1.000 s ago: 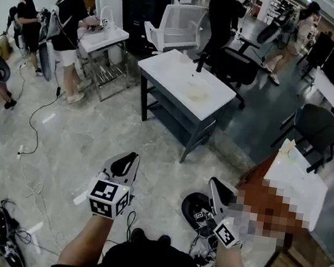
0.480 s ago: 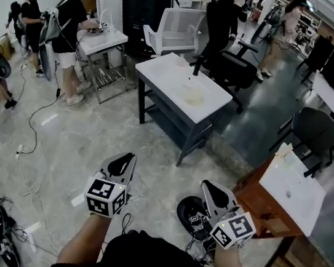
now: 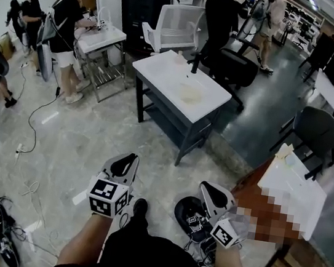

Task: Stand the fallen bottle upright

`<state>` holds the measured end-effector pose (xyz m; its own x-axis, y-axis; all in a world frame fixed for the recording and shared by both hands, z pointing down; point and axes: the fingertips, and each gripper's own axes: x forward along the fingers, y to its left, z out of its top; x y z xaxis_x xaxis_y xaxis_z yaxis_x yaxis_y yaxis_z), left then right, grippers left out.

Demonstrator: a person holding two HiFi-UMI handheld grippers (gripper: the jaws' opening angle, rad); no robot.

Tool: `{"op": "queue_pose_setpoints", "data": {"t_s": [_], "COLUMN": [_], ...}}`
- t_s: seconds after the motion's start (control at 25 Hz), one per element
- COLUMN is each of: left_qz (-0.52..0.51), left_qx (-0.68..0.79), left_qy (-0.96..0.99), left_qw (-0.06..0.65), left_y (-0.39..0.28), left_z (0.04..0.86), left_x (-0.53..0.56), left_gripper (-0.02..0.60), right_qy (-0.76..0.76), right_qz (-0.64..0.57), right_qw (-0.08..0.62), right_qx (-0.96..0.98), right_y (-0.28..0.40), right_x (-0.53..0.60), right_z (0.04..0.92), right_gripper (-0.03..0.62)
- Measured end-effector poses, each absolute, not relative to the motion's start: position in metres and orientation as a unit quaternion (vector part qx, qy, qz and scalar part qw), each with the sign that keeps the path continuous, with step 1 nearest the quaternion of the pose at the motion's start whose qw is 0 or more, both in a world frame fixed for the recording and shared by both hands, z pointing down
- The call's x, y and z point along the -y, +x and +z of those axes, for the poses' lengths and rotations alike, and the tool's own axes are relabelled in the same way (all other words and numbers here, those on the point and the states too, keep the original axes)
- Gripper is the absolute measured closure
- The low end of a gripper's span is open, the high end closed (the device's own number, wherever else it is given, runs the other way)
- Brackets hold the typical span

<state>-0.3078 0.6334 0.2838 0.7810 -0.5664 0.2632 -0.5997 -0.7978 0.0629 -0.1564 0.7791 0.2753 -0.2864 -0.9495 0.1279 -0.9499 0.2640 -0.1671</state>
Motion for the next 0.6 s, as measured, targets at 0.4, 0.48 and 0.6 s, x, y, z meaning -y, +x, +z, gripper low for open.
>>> {"op": "queue_pose_setpoints", "data": {"t_s": [0.4, 0.48, 0.6], "left_qz": [0.129, 0.131, 0.133], "left_qx": [0.294, 0.291, 0.286], "left_qy": [0.942, 0.942, 0.944], "left_qw": [0.101, 0.102, 0.096], "left_y": [-0.257, -0.248, -0.234], "left_z": [0.317, 0.316, 0.314], "left_x": [-0.521, -0.487, -0.441], "left_gripper": [0.54, 0.54, 0.54], "right_qy": [0.601, 0.604, 0.605], "right_qz": [0.141, 0.147, 0.151], "right_qw": [-0.001, -0.008, -0.007], "right_qx": [0.787, 0.783, 0.782], "right_y": [-0.112, -0.101, -0.09], "right_x": [-0.671, -0.639, -0.591], "right_z": [0.3, 0.299, 0.301], "right_gripper": [0.581, 0.581, 0.58]}}
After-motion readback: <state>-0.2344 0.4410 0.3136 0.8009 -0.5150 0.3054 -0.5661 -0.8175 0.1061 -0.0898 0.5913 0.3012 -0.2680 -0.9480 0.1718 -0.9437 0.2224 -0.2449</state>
